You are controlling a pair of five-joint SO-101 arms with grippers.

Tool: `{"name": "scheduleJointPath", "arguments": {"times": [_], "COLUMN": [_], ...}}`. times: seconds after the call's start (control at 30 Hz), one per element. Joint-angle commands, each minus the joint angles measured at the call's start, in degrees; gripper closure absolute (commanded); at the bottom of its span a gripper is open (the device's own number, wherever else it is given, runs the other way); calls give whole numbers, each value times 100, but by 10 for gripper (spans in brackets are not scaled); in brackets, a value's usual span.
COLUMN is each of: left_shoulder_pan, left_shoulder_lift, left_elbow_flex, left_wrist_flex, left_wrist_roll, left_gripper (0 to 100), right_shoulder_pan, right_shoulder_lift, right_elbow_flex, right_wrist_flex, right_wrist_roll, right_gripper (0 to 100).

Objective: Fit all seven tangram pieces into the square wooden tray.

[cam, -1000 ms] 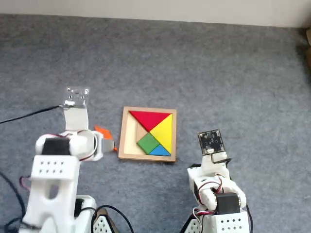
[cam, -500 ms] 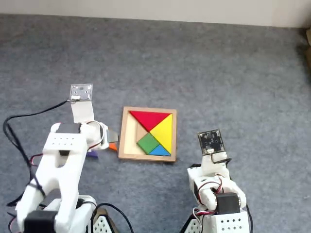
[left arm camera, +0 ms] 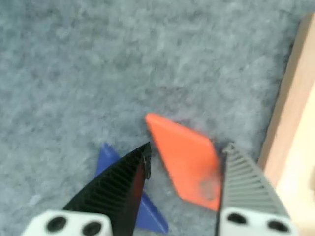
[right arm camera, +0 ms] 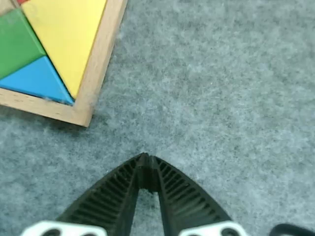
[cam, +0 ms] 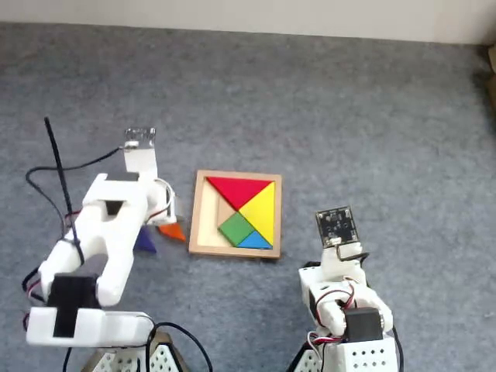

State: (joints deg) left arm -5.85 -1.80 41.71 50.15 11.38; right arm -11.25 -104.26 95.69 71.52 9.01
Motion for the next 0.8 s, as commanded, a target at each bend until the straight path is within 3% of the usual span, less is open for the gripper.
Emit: {"name": "scheduleJointPath", "arguments": {"times": [0.0, 0.77], "left_shoulder_pan": [92, 1200], "left_shoulder_lift": [198, -1077], "left_elbow_flex": [-523, -963], "left_wrist_flex": [299, 730], "left_wrist_roll": [0, -440], "left_gripper": [816, 858], "right_shoulder_pan": [84, 75], "right_shoulder_lift": [-136, -119], "right_elbow_flex": [857, 857], "right_wrist_flex": [48, 40], "right_wrist_roll": [-18, -18], "right_gripper": [993, 993]}}
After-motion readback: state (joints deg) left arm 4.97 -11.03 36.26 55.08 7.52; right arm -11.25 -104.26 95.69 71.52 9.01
